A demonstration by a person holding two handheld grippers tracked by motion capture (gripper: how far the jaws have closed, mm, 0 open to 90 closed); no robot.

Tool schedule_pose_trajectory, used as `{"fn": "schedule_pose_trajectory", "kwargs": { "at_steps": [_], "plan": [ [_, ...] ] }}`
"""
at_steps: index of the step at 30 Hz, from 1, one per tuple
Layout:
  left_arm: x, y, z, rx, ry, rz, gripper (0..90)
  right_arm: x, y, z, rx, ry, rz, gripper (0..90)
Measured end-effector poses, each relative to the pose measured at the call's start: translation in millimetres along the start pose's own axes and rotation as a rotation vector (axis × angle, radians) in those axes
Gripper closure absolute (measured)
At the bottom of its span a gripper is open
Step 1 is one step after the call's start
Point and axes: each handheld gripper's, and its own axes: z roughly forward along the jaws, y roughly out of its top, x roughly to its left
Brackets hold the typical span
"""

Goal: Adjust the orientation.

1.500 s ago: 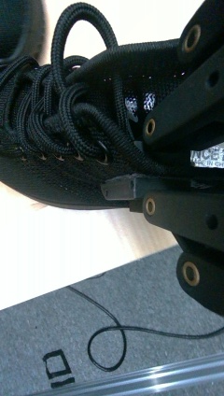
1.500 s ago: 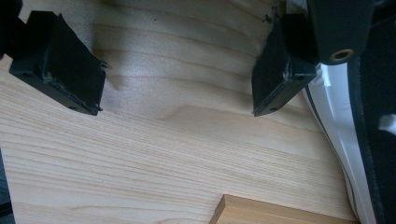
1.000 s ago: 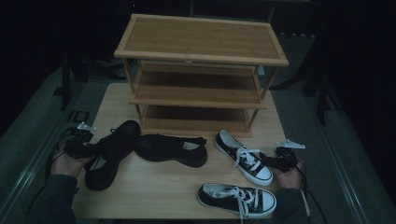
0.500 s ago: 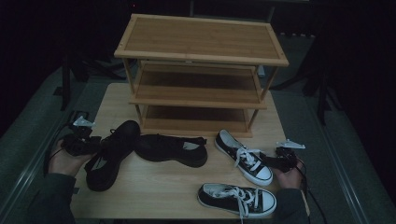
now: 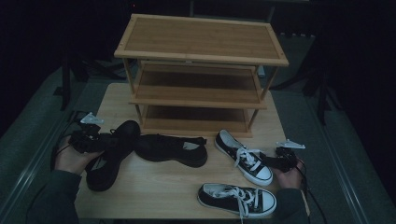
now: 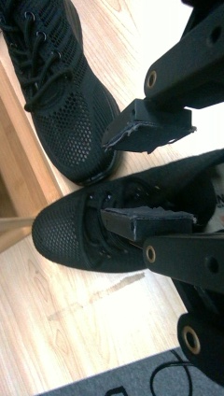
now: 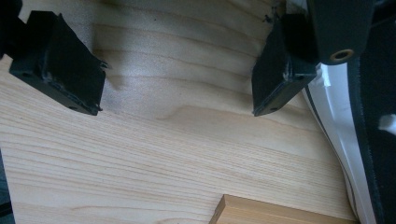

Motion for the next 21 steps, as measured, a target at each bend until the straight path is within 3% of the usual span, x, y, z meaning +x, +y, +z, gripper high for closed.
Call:
{"fn": "schedule_pose_trajectory", "kwargs": {
  "at_steps": [10,21],
  "plan": [
    [-21.3,17.8,7.2,-0.012,-0.038,0.048,60.7,0.0,0.0,0.0,0.000,0.000,0.000,17.2],
    [-54.5,36.6,21.6,-0.018,-0.107,0.119,60.6,0.0,0.0,0.0,0.000,0.000,0.000,17.2]
  ]
}}
